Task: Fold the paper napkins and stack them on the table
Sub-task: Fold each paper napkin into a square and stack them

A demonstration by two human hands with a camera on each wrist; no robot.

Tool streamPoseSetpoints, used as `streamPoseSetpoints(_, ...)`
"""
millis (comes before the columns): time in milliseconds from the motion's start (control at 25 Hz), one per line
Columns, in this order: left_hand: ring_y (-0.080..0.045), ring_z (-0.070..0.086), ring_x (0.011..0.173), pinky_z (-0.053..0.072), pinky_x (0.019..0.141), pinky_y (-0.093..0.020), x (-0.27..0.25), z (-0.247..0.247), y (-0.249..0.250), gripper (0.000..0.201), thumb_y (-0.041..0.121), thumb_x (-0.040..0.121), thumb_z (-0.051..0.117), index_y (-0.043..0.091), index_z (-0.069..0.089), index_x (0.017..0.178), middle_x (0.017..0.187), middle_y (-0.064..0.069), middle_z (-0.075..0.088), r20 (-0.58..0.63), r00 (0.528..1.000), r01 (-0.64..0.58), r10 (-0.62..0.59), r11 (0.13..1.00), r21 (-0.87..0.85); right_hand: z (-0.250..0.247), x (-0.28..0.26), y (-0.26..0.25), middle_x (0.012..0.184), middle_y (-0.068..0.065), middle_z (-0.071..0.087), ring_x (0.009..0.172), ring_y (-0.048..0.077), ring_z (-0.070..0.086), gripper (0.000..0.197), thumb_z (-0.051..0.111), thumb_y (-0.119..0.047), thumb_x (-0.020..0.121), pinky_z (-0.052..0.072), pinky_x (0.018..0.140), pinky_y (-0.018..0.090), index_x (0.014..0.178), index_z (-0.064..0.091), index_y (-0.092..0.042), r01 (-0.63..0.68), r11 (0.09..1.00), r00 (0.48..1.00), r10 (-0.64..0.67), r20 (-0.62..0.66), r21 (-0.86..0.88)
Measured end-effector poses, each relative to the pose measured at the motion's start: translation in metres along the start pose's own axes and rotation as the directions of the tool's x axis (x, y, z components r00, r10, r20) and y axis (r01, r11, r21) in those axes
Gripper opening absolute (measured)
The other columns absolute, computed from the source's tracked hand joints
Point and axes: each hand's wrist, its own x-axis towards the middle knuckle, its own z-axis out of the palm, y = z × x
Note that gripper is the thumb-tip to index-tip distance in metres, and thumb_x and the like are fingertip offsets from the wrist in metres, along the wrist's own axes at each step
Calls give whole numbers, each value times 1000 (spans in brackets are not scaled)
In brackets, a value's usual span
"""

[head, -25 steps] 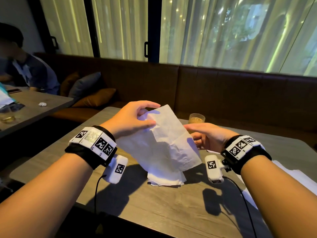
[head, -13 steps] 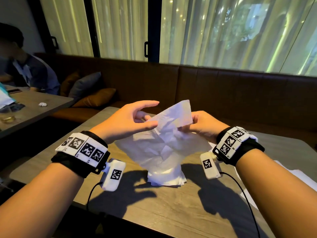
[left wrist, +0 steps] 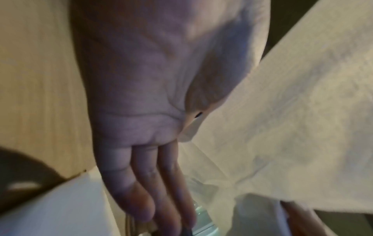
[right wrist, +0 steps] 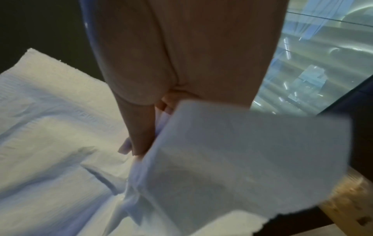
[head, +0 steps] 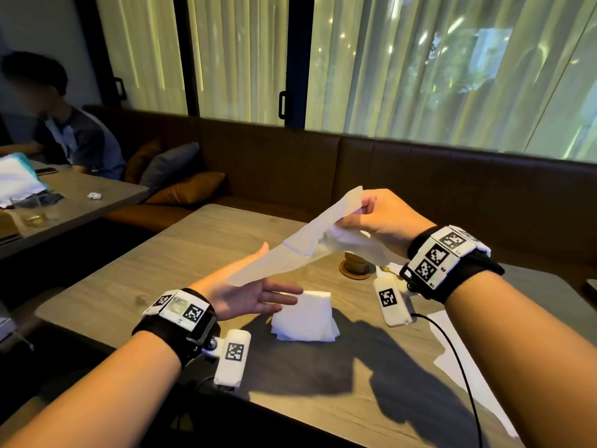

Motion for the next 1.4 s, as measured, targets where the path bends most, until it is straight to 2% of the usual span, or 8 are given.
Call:
streamPoseSetpoints(80, -32, 74, 103, 59, 86, -42, 0, 14, 3, 48, 38, 94, 68, 14, 63, 135, 128, -22, 70, -126, 990, -69, 56, 992, -101, -1, -7, 2, 102, 7, 80, 97, 19, 75, 16, 73, -6, 90, 61, 84, 28, 106, 77, -9, -19, 999, 1000, 19, -14, 33)
streamPoseSetpoints(280, -15, 76, 91, 61, 72, -29, -7, 25, 26, 33, 26, 103, 59, 31, 65, 135, 119, -1, 75, -346, 895, -128, 281, 905, 405, -4, -23, 21, 94, 6, 74, 98, 23, 70, 10, 75, 1, 86, 60, 84, 35, 90, 80, -7, -48, 987, 997, 39, -64, -153)
streamPoseSetpoints(440, -22, 69, 113, 57, 100, -44, -10, 18, 43, 28, 29, 94, 72, 29, 71, 122, 123, -3, 73, -452, 814, -120, 364, 868, 482, -5, -32, 34, 87, 8, 76, 84, 16, 77, 12, 76, 4, 85, 63, 71, 28, 96, 76, 9, -107, 991, 990, 99, -98, -80)
streamPoseSetpoints(600, -22, 68, 116, 51, 107, -49, -16, 10, 56, 29, 31, 90, 76, 28, 72, 119, 118, -2, 75, -423, 779, -145, 462, 790, 595, -2, -35, 36, 90, 7, 79, 92, 19, 78, 9, 77, 0, 86, 65, 74, 27, 94, 79, 3, -104, 991, 986, 90, -142, -90)
streamPoseSetpoints(800, -15, 77, 101, 59, 96, -39, -22, 2, 65, 36, 16, 90, 76, 21, 71, 125, 105, -1, 81, -247, 862, -135, 442, 671, 729, 5, -38, 39, 99, 6, 78, 95, 18, 77, 11, 77, -4, 88, 60, 65, 20, 94, 84, -10, -153, 985, 977, 139, -161, -84)
streamPoseSetpoints(960, -18, 76, 90, 60, 81, -33, -14, -9, 68, 10, 21, 94, 72, 20, 79, 101, 91, -1, 81, -191, 843, -106, 502, 504, 857, 7, -41, 47, 100, -3, 78, 98, 12, 74, 20, 72, -2, 92, 59, 71, 18, 102, 84, -14, -188, 968, 975, 164, -149, -164)
streamPoseSetpoints(1120, -16, 63, 78, 50, 75, -35, -3, -15, 68, 22, 28, 96, 69, 14, 78, 81, 86, -13, 74, -172, 811, -111, 558, 437, 893, 1, -47, 47, 104, -15, 77, 101, -1, 70, 27, 69, -3, 93, 55, 79, 13, 110, 81, -20, -208, 947, 978, 194, -80, -246)
streamPoseSetpoints(1400, -26, 45, 77, 36, 75, -39, 8, -17, 76, 64, 56, 97, 57, -5, 53, 82, 80, -13, 51, -196, 813, -262, 549, 644, 719, -7, -51, 51, 112, 5, 80, 112, 20, 72, 36, 49, 4, 99, 54, 94, 36, 113, 79, -11, -311, 950, 949, 312, 39, -29)
